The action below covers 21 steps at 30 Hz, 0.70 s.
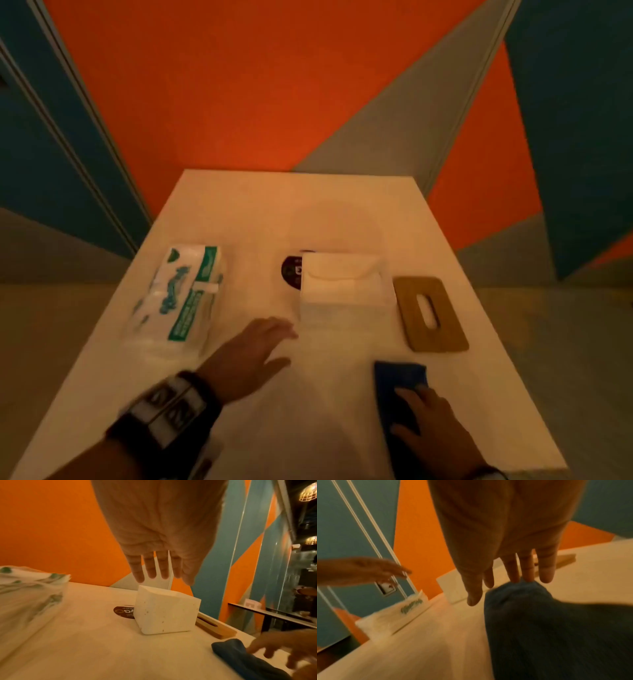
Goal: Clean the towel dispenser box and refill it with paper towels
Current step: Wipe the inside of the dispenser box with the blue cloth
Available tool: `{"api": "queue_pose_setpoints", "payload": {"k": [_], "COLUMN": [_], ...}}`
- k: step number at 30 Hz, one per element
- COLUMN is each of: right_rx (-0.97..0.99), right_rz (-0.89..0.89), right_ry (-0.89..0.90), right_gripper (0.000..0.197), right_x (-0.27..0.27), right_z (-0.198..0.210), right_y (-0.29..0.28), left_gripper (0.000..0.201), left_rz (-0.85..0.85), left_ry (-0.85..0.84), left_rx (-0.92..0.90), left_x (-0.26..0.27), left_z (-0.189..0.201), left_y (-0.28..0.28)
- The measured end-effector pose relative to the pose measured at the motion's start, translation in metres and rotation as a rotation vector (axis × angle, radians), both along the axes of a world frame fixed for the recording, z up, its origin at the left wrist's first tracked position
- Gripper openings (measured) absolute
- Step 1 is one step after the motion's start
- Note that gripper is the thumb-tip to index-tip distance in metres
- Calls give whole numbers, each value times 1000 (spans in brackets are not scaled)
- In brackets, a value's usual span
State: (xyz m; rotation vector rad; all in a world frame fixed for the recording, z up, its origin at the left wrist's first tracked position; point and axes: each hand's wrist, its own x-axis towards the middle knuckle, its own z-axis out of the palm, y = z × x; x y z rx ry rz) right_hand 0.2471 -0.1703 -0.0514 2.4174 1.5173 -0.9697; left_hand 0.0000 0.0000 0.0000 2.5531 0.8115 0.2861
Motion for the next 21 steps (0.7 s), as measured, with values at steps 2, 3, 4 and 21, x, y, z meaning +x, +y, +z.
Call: {"api": "queue_pose_setpoints", "payload": {"k": [2,3,4,21], "right_rx": [-36,-50,-37,158], "right_rz": [29,41,27,-140], "right_ry": [8,4,-1,-19], "right_gripper": [66,64,63,43], "right_x": [-3,-5,-6,-1], "right_z": [-8,-11,-13,-31], "right_y": [-1,-2,-4,12], "left_gripper": [45,50,54,31], "left_rz": [40,48,51,-387], "left_ry": [131,206,259,693], "left_rx": [-65,-29,22,190], "left_x": [25,36,47,101], "left_z": [7,10,14,-8], "left_y": [11,16,22,103]}}
